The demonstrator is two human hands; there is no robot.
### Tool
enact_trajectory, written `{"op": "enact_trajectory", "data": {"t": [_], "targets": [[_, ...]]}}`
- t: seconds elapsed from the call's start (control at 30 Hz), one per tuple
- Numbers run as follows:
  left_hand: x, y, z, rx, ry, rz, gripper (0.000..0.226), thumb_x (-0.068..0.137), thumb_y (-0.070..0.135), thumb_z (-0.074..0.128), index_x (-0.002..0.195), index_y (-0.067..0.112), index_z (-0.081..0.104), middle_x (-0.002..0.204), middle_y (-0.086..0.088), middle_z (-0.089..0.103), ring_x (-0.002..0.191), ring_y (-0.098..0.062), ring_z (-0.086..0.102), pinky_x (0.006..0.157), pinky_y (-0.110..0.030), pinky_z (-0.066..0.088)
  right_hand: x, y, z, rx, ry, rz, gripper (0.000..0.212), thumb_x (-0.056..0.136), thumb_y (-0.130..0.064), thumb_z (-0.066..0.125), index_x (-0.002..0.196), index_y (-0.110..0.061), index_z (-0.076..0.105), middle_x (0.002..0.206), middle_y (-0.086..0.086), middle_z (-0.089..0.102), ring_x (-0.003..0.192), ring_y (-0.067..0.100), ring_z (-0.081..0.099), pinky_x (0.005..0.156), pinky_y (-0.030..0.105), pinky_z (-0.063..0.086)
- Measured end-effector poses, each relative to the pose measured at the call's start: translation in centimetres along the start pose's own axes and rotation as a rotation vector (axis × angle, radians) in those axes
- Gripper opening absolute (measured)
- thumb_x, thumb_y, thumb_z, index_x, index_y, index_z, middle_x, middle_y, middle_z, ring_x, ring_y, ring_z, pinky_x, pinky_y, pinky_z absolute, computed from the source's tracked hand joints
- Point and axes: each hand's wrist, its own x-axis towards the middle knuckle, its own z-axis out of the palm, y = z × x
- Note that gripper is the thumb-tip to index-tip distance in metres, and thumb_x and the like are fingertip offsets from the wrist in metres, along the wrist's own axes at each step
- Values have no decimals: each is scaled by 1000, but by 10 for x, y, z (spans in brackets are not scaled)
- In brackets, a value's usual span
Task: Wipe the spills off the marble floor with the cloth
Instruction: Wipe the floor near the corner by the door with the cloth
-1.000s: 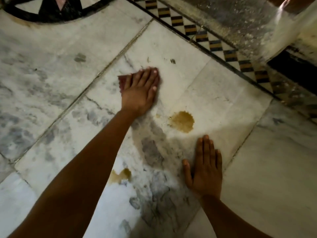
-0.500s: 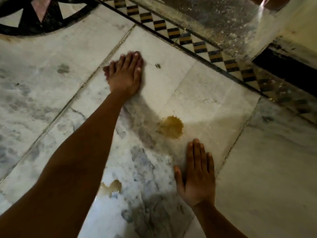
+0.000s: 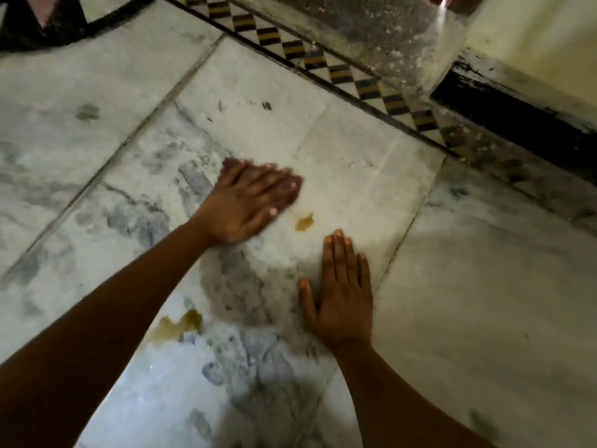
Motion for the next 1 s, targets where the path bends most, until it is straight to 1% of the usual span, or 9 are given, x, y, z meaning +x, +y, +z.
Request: {"op": "enact_trajectory", "data": {"t": [0.13,0.2,0.27,0.4,0.53,0.63,0.73,0.83,1.0], "targets": [[34,17,-6,-150,15,-491,55,95,45,13,149,32,17,157,5,17,145,-19,14,114,-43,4,0,0,-1,-9,-2,-4,71,91,-48,31,147,-6,27,154,13,24,144,24,20,116,42,14],[43,49,-9,-276,-6,-602,52,98,41,15,150,33,13,158,7,12,146,-17,6,115,-42,-2,-2,1,-5,-16,11,-10,66,92,-44,32,145,-4,32,152,14,30,142,25,26,114,44,20],[28,75,-5,-264,-19,-563,54,96,42,13,149,33,15,158,7,15,146,-16,8,115,-40,-3,-5,6,-8,-3,59,-17,61,93,-39,33,143,-3,36,150,14,33,141,25,28,113,45,25],[-38,86,2,-154,-10,-301,56,95,45,13,148,31,24,155,5,25,143,-18,22,113,-40,6,-17,26,-7,-40,84,23,67,93,-46,32,145,-5,31,153,12,27,144,24,21,114,46,22],[-35,50,4,-97,2,-456,56,94,44,18,148,30,25,154,2,29,140,-23,28,112,-45,14,-12,31,-4,-43,22,12,71,90,-49,29,149,-8,22,157,10,18,146,22,12,117,43,13],[18,40,-1,-133,-1,-620,55,95,43,16,150,31,17,157,2,20,144,-22,16,115,-46,7,-13,30,-6,-41,5,31,72,91,-50,29,149,-10,19,157,9,16,146,21,10,117,42,11],[64,55,-1,-175,-4,-662,51,100,39,18,150,32,11,159,4,11,146,-20,6,116,-47,0,-14,32,-5,-38,24,26,71,90,-49,33,148,-8,24,156,11,21,145,22,14,117,42,13],[69,92,3,-175,14,-525,54,97,41,14,150,29,17,157,2,18,145,-21,12,115,-47,2,-12,30,-6,-50,18,29,71,90,-48,33,148,-7,24,156,11,22,145,22,15,117,42,13],[-14,119,7,-87,-24,-155,52,97,40,21,148,29,25,156,3,24,144,-19,21,114,-47,15,-12,30,-8,-36,5,36,72,90,-49,29,149,-10,20,157,10,18,145,21,13,117,41,10]]}}
